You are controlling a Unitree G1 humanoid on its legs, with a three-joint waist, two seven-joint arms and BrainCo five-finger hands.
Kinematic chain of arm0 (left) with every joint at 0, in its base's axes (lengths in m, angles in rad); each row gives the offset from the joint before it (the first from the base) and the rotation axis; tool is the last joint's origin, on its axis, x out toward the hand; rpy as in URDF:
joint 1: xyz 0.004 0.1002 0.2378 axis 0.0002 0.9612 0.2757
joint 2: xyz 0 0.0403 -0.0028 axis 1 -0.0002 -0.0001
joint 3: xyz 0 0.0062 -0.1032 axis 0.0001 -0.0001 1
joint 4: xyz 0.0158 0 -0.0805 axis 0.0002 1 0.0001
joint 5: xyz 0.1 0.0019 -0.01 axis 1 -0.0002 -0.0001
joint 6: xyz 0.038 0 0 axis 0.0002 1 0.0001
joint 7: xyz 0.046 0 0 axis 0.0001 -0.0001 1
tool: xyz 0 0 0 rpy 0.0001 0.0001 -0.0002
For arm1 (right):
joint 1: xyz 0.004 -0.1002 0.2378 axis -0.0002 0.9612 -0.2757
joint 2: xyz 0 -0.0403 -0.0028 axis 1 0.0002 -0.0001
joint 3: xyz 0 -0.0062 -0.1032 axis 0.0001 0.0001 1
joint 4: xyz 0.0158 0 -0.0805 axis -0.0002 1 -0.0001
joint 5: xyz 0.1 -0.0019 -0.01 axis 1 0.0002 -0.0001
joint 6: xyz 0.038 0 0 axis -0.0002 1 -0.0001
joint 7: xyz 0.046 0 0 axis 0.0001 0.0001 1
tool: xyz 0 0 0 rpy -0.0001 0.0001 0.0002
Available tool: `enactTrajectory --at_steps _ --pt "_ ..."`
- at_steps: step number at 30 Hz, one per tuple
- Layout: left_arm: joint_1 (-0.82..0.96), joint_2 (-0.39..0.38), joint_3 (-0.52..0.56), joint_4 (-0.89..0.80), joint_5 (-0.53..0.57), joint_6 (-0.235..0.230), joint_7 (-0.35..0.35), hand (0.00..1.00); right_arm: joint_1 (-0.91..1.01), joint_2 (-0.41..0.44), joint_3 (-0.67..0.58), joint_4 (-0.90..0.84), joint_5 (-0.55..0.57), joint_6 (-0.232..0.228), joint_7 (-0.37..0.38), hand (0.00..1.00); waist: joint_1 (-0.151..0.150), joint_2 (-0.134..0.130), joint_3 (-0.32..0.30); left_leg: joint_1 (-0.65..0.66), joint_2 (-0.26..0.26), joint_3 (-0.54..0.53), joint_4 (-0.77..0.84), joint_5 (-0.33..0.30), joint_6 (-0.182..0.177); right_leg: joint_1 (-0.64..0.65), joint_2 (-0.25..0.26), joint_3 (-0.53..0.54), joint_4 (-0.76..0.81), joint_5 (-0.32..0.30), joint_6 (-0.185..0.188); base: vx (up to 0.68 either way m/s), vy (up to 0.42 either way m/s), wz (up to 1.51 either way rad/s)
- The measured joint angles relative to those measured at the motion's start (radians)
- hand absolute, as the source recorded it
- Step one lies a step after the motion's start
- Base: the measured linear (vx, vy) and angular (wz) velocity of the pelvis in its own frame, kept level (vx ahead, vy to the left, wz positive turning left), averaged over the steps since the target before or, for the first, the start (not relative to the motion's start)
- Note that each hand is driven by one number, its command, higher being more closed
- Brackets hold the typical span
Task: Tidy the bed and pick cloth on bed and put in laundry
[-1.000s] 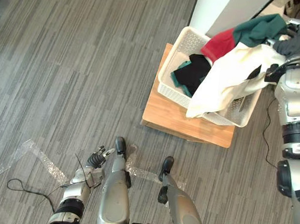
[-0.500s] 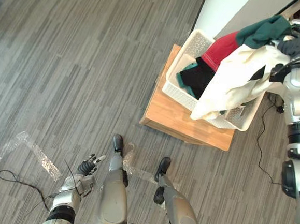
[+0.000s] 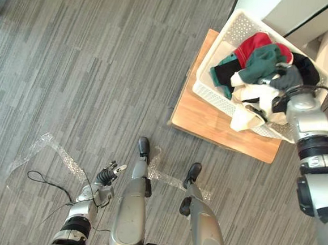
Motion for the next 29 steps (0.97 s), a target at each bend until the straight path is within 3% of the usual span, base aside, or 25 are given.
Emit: enactTrajectory --at_steps 5,9,15,20,23,25,27,29 --pt "0.057 -0.008 -0.005 -0.072 0.001 0.036 0.008 0.00 0.276 0.055 -0.091 -0.329 -0.041 -0.079 -0.051 0.00 -0.057 -0.007 -0.020 0.104 0.002 0.026 -0.005 -0.031 -0.005 0.075 -0.005 0.023 0.031 -0.044 0.014 0.00 -0.043 -0.13" --pt "0.151 -0.023 -0.008 -0.071 0.027 0.105 0.026 0.00 0.541 0.161 -0.168 -0.433 -0.060 -0.086 -0.066 0.00 -0.105 -0.037 -0.144 0.176 0.000 0.044 -0.005 -0.061 -0.014 0.145 -0.007 0.027 0.030 -0.075 0.023 0.06 -0.054 -0.05" --pt "0.267 -0.051 -0.005 -0.049 0.076 0.125 0.022 0.00 0.689 0.214 -0.282 -0.453 -0.069 -0.085 -0.103 0.00 -0.117 -0.042 -0.282 0.240 -0.002 0.048 -0.005 -0.087 -0.017 0.208 -0.009 0.025 0.030 -0.106 0.031 0.08 -0.033 0.01" --pt "0.353 -0.070 0.006 0.007 0.080 0.103 0.024 0.00 0.779 0.300 -0.420 -0.349 0.062 -0.093 -0.111 0.00 -0.140 -0.028 -0.332 0.308 -0.018 0.067 -0.006 -0.113 -0.017 0.262 -0.028 0.037 0.031 -0.125 0.039 0.07 0.003 -0.07" --pt "0.375 -0.085 0.031 0.050 0.084 0.085 0.017 0.00 0.880 0.404 -0.462 -0.180 0.203 -0.154 -0.108 0.00 -0.162 -0.007 -0.355 0.378 -0.028 0.086 -0.006 -0.132 -0.021 0.321 -0.039 0.050 0.030 -0.137 0.043 0.08 0.010 -0.15" --pt "0.379 -0.100 0.053 0.067 0.092 0.088 -0.002 0.00 0.932 0.462 -0.471 -0.102 0.275 -0.167 -0.095 0.00 -0.172 0.005 -0.361 0.414 -0.029 0.096 -0.006 -0.143 -0.027 0.352 -0.041 0.058 0.031 -0.142 0.039 0.05 0.003 -0.19" --pt "0.380 -0.130 0.091 0.080 0.123 0.101 -0.042 0.00 0.994 0.539 -0.470 0.011 0.422 -0.180 -0.021 0.00 -0.175 0.027 -0.377 0.456 -0.023 0.133 -0.006 -0.160 -0.033 0.372 -0.040 0.086 0.033 -0.147 0.035 0.03 0.000 -0.40" --pt "0.380 -0.143 0.094 0.089 0.126 0.100 -0.049 0.00 1.026 0.587 -0.469 0.086 0.422 -0.193 0.056 0.00 -0.178 0.035 -0.385 0.477 -0.016 0.157 -0.006 -0.168 -0.033 0.379 -0.036 0.102 0.037 -0.149 0.032 0.02 -0.006 -0.32"
